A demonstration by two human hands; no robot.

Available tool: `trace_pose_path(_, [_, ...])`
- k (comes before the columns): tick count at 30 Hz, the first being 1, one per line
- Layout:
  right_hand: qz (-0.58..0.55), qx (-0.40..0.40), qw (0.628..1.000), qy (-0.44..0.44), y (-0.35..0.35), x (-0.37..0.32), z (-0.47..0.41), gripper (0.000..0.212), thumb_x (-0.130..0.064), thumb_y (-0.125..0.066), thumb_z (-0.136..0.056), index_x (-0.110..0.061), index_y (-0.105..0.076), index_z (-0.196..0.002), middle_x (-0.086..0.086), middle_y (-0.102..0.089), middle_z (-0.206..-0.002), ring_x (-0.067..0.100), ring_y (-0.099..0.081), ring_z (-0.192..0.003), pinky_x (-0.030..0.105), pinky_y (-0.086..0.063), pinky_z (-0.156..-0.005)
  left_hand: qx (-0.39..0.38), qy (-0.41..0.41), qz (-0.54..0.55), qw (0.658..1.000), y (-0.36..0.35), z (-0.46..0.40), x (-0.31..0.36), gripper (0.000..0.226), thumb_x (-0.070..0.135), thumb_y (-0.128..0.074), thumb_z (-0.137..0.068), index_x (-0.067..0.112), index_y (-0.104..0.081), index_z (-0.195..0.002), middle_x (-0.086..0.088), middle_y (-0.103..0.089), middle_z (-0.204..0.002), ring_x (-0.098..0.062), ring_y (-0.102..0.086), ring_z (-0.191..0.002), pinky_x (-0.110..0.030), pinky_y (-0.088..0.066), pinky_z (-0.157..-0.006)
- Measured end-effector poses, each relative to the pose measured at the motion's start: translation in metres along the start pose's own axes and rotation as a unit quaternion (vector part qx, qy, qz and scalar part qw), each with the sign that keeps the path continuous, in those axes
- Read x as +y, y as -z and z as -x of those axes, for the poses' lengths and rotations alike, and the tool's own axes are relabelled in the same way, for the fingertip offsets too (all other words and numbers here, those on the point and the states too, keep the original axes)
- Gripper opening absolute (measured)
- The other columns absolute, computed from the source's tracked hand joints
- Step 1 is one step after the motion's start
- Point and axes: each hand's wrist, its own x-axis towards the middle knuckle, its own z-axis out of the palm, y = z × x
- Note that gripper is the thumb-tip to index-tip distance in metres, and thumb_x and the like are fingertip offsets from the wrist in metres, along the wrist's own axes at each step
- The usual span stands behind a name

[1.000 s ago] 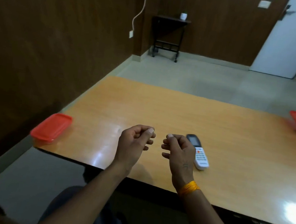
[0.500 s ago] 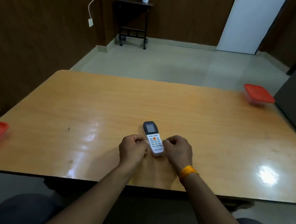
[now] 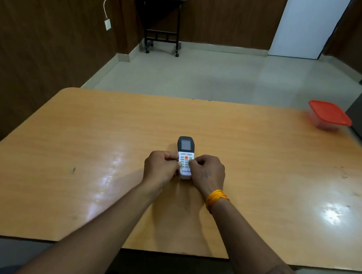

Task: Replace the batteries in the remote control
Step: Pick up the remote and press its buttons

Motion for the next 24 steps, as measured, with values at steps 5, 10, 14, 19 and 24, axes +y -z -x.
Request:
trace_pose_path(5, [0.007,0.012,1.000,-0.010,-0.016,-0.017,-0.031,0.024,-0.023,-0.064,-0.087,-0.006,-0.081,-0.089,0.014,-0.079,-0.093,0.030,-0.071,-0.088,0.035,-0.057,-0.066,0.001,0.001,-0.034,0.999,-0.001,-0.042,0.019,0.022,0.004,-0.075,-0.081,0.019,-0.082,-0.096,-0.006,-0.080,-0.104,-0.025,-0.077,-0.093,-0.042,-0.064,-0.089])
trace_pose_path(10, [0.019,0.026,0.999,-0.019,-0.023,-0.018,-0.044,0.026,-0.025,-0.066,-0.086,-0.009,-0.082,-0.098,0.012,-0.079,-0.101,0.029,-0.071,-0.095,0.031,-0.054,-0.069,-0.003,0.017,-0.059,0.998,-0.004,-0.061,0.022,0.020,0.002,-0.075,-0.080,0.021,-0.078,-0.084,-0.005,-0.077,-0.101,-0.025,-0.074,-0.096,-0.042,-0.064,-0.089])
trace_pose_path(14, [0.022,0.035,0.999,-0.015,-0.025,-0.013,-0.044,0.026,-0.026,-0.066,-0.087,-0.008,-0.082,-0.097,0.013,-0.080,-0.102,0.028,-0.072,-0.095,0.037,-0.061,-0.074,-0.005,0.019,-0.048,0.999,-0.005,-0.066,0.015,0.023,0.000,-0.076,-0.080,0.013,-0.081,-0.099,-0.011,-0.078,-0.109,-0.026,-0.075,-0.095,-0.043,-0.064,-0.089])
trace_pose_path(19, [0.016,0.037,0.999,-0.013,-0.029,-0.011,-0.046,0.026,-0.028,-0.067,-0.086,-0.009,-0.081,-0.097,0.011,-0.080,-0.102,0.027,-0.072,-0.096,0.036,-0.061,-0.076,-0.004,0.002,-0.056,0.998,-0.003,-0.065,0.012,0.024,0.002,-0.078,-0.080,0.014,-0.081,-0.101,-0.010,-0.078,-0.113,-0.026,-0.074,-0.100,-0.043,-0.064,-0.090])
trace_pose_path(24, [-0.009,0.039,0.999,-0.025,-0.025,-0.010,-0.046,0.024,-0.029,-0.064,-0.086,-0.013,-0.080,-0.095,0.005,-0.079,-0.096,0.022,-0.069,-0.089,0.029,-0.052,-0.069,0.003,-0.019,-0.072,0.997,0.002,-0.063,0.017,0.022,0.008,-0.076,-0.083,0.016,-0.081,-0.103,-0.006,-0.078,-0.112,-0.026,-0.073,-0.102,-0.044,-0.063,-0.090])
